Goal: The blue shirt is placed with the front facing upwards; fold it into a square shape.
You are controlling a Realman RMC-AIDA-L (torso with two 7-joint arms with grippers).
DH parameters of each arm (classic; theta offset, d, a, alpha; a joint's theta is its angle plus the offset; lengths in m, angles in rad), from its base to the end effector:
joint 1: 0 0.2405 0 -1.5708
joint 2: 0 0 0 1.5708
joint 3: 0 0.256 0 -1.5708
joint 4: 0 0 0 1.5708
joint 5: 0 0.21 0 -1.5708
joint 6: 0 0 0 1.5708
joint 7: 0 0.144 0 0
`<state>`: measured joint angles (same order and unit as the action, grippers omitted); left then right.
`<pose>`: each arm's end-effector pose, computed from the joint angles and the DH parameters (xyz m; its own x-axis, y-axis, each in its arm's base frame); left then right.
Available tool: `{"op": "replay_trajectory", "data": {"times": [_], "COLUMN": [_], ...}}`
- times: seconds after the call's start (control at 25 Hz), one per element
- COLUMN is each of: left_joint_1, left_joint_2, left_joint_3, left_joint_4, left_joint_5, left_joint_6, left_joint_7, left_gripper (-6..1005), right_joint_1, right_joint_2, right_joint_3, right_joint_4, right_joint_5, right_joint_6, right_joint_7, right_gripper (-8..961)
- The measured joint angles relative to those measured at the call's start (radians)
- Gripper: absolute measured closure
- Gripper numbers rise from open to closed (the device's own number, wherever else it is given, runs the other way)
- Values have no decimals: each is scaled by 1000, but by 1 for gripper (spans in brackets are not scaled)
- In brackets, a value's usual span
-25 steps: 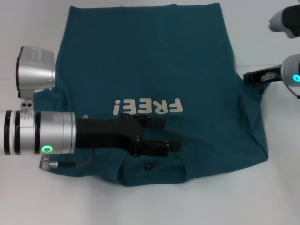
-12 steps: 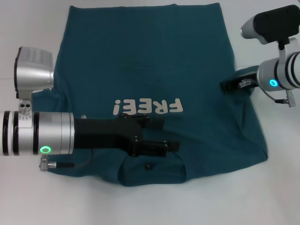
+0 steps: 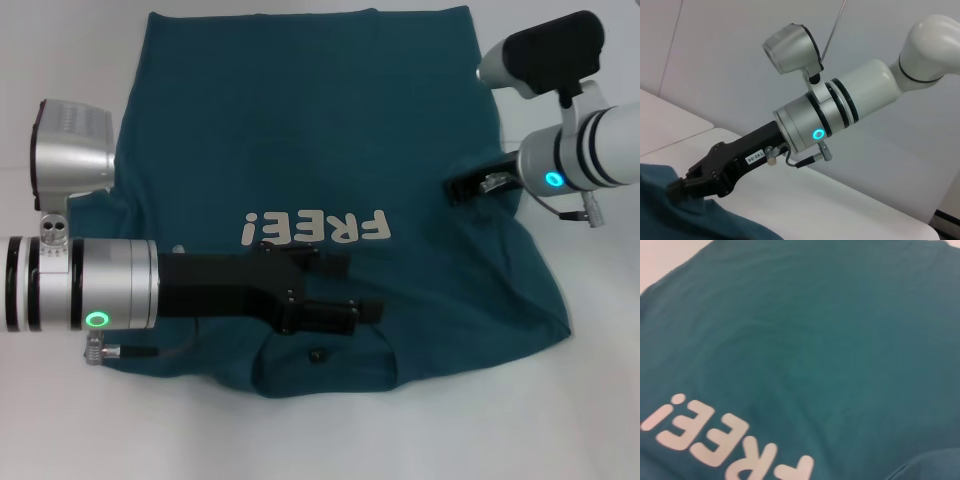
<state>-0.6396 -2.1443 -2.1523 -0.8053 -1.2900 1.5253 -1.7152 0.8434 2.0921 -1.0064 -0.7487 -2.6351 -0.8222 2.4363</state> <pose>-0.1641 0.3505 -0.0331 0.7794 0.3990 0.4830 0.4178 -0.9055 0.0739 0.2147 0.4628 -0.0022 0.7076 -0.6560 -0.2626 -0.6396 -0.4368 -0.6325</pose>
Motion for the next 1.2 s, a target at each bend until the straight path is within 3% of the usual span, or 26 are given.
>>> {"op": "replay_trajectory", "data": {"times": [1.08, 1.2], "left_joint_1": [0, 1], "left_joint_2": [-3, -4], "left_joint_3": [0, 0], "left_joint_4": [4, 4], "left_joint_5": [1, 1], "left_joint_6": [1, 2], "left_joint_7": [2, 2], "left_gripper": [125, 125], "right_joint_1": [24, 24], "right_joint_2": [0, 0], "right_joint_3": [-41, -41], "right_joint_4": [69, 71], "right_joint_5": [47, 77], "right_joint_6": [38, 62], "right_joint_7": [-7, -9], "right_gripper": [846, 703]}}
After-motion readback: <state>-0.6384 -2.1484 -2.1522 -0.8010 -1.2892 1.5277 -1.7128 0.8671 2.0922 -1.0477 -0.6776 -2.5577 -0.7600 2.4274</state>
